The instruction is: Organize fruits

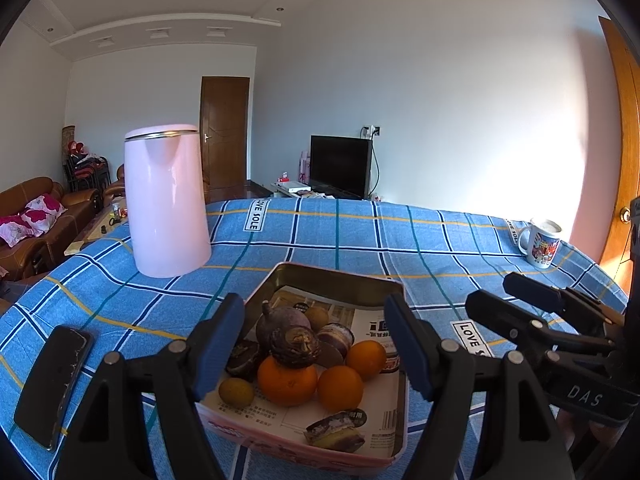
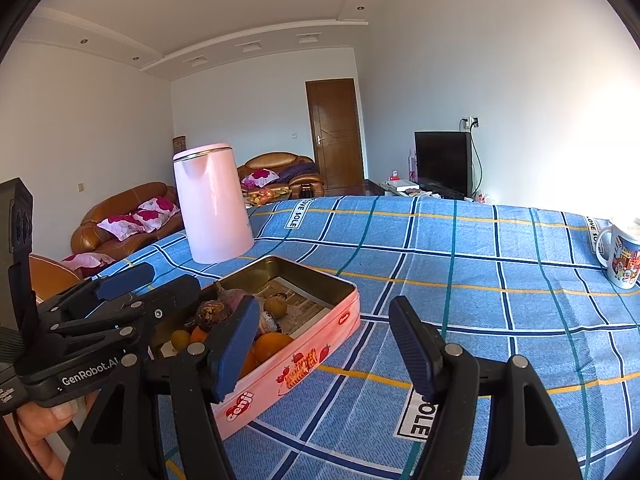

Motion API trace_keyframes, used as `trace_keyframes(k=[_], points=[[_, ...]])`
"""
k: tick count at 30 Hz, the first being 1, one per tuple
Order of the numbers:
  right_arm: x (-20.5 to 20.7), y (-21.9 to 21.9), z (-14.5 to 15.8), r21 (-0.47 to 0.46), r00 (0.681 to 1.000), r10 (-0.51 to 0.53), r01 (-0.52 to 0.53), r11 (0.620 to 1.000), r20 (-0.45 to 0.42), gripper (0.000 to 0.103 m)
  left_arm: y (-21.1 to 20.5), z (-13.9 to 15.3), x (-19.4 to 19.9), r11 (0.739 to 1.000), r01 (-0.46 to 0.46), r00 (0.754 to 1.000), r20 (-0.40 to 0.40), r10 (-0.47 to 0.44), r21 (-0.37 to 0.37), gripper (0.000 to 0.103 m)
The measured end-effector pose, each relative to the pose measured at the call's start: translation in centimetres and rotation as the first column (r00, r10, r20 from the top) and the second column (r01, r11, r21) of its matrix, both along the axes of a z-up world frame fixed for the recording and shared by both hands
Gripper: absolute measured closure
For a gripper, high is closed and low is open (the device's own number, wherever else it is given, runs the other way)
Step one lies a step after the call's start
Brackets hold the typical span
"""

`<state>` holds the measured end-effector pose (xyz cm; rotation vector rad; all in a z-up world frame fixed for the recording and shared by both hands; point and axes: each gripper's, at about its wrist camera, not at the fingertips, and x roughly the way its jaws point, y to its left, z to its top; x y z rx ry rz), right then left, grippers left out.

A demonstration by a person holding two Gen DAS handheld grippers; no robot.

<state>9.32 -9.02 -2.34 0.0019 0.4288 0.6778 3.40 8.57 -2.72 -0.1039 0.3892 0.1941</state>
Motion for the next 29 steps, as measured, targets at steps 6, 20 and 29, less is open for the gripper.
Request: trace_keyframes(k=[6, 20, 29], points=[[-0.3, -0.9, 0.6, 0.009, 0.999, -0.021, 0.021, 1.000, 0.024, 0.034, -0.6, 0.7, -0.7, 1.000, -0.014, 0.999, 0.042, 0.013, 0.022, 0.002], [-0.1, -3.7, 0.8, 0.059, 0.996, -0.086, 0.085, 0.995, 0.025, 0.029, -1.6, 0.6, 0.2, 1.000, 0.027, 1.000, -0.003, -0.027, 0.012, 0.000], [0.4, -5.6, 0.1, 0.042, 0.991, -0.132, 0.132, 0.990, 0.006, 0.029, -2.3, 0.5, 0.3, 0.998, 0.052, 0.999, -0.015, -0.051, 0.036, 0.000]])
